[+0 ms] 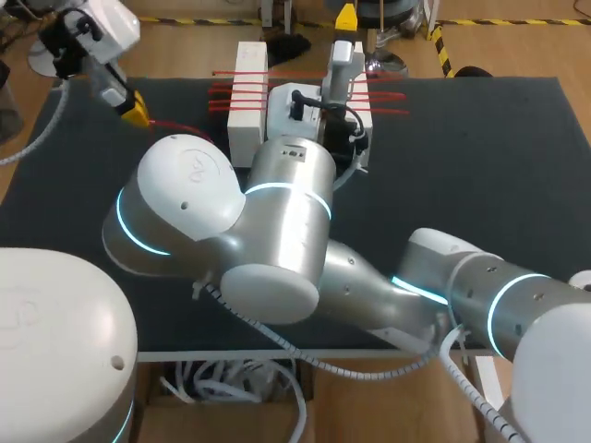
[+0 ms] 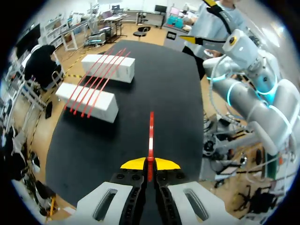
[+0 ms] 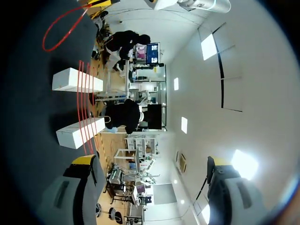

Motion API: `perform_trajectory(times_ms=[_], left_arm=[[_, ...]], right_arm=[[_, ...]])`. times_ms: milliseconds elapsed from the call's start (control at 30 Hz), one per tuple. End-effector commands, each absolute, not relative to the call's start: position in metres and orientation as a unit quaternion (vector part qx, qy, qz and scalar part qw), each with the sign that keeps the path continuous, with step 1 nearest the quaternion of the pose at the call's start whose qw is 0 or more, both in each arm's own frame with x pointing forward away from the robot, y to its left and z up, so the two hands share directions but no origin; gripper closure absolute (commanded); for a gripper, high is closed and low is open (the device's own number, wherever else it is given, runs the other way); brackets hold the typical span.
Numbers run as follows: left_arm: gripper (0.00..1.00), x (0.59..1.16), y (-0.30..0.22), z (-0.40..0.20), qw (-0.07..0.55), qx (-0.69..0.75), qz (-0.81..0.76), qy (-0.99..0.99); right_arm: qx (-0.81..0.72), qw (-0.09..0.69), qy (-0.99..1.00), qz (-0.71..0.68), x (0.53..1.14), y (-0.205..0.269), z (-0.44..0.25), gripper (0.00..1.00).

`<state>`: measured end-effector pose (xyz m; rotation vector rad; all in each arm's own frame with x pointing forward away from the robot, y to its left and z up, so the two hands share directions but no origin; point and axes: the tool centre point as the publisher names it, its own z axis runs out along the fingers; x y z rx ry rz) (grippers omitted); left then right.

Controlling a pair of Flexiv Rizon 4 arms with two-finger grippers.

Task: Grab the tape and strap the tape.

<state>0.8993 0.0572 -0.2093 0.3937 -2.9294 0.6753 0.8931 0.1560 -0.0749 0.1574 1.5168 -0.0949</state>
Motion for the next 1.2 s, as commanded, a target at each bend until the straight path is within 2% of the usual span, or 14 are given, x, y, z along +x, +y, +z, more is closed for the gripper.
perform_trajectory(times_ms=[33, 400, 667, 700, 733, 800, 833, 867, 1200], left_arm=[[1.0, 0.878, 0.088, -0.224, 0.04, 0.171, 0.211, -0.962], [1.0, 0.856, 0.15, -0.248, 0.028, 0.253, 0.158, -0.954], [0.98, 0.861, 0.174, -0.25, 0.028, 0.241, 0.151, -0.958], [0.9, 0.861, 0.174, -0.25, 0.028, 0.241, 0.151, -0.958], [0.73, 0.861, 0.174, -0.25, 0.028, 0.241, 0.151, -0.958], [0.52, 0.861, 0.174, -0.25, 0.028, 0.241, 0.151, -0.958], [0.05, 0.861, 0.174, -0.25, 0.028, 0.241, 0.151, -0.958], [0.0, 0.861, 0.174, -0.25, 0.028, 0.241, 0.151, -0.958], [0.0, 0.861, 0.174, -0.25, 0.028, 0.241, 0.151, -0.958]], right_arm=[[0.07, 0.721, 0.688, -0.043, 0.893, 0.154, -0.075, 0.0], [0.07, 0.721, 0.688, -0.043, 0.893, 0.154, -0.075, 0.0], [0.07, 0.721, 0.688, -0.043, 0.893, 0.154, -0.075, 0.0], [0.07, 0.721, 0.688, -0.043, 0.893, 0.154, -0.075, 0.0], [0.07, 0.721, 0.688, -0.043, 0.893, 0.154, -0.075, 0.0], [0.07, 0.721, 0.688, -0.043, 0.893, 0.154, -0.075, 0.0], [0.07, 0.721, 0.688, -0.043, 0.893, 0.154, -0.075, 0.0], [0.07, 0.721, 0.688, -0.043, 0.893, 0.154, -0.075, 0.0], [0.07, 0.721, 0.688, -0.043, 0.893, 0.154, -0.075, 0.0]])
